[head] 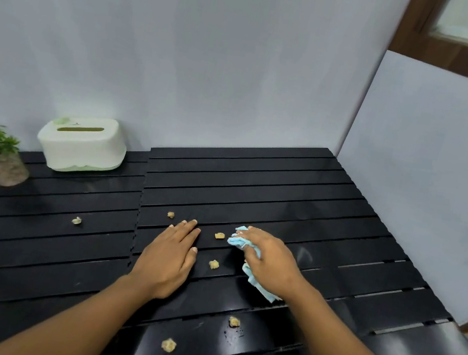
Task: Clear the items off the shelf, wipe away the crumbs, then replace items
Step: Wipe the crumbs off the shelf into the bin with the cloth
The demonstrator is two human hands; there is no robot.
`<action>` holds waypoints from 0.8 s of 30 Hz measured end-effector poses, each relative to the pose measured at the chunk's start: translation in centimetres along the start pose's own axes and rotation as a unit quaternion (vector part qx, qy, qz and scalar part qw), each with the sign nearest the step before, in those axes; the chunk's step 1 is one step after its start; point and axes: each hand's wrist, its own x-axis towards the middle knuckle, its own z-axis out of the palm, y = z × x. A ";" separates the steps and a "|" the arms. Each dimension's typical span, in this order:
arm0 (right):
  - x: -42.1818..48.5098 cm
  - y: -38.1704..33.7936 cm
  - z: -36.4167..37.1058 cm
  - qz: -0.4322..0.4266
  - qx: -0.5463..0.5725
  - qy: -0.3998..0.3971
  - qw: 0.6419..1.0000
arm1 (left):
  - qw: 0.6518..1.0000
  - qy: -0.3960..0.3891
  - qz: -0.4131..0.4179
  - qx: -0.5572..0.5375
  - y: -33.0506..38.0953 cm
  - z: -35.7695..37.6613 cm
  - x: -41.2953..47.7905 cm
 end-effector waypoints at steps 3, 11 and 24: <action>-1.0 2.4 -3.2 0.031 -0.048 0.056 0.997 | 1.000 -0.003 0.012 0.009 -0.3 -0.3 0.0; -0.8 12.8 -11.8 0.179 -0.136 0.181 0.957 | 0.998 0.000 0.060 -0.033 0.8 0.4 7.3; 11.2 14.4 -7.1 0.097 -0.202 0.122 0.967 | 0.996 0.006 0.078 -0.044 -0.1 2.5 12.3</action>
